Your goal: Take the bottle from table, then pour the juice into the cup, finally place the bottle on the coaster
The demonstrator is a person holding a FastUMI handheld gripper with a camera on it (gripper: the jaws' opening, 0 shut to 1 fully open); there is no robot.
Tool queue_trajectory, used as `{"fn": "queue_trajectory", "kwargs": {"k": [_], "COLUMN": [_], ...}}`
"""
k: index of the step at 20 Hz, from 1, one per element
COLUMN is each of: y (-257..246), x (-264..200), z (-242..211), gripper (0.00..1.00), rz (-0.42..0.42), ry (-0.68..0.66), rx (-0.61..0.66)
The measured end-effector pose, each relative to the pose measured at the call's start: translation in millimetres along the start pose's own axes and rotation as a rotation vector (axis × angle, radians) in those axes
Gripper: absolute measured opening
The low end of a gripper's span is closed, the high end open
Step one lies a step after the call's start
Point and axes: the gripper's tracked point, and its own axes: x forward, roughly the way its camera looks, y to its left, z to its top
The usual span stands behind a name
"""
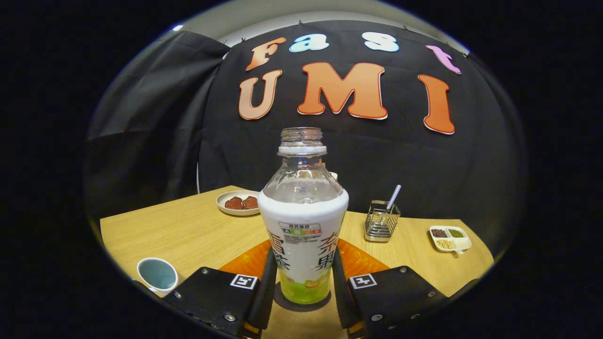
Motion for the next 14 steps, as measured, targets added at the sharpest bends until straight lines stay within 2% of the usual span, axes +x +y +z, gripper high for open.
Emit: {"fn": "queue_trajectory", "kwargs": {"k": [6,11,14], "y": [-1.3,-4.2,-6.4], "x": [22.2,26.6,28.4], "z": [-28.6,-35.4,-32.4], "gripper": [0.56,0.56,0.61], "rz": [-0.008,-0.017,-0.018], "ry": [0.073,0.091,0.093], "rx": [0.038,0.06,0.079]}}
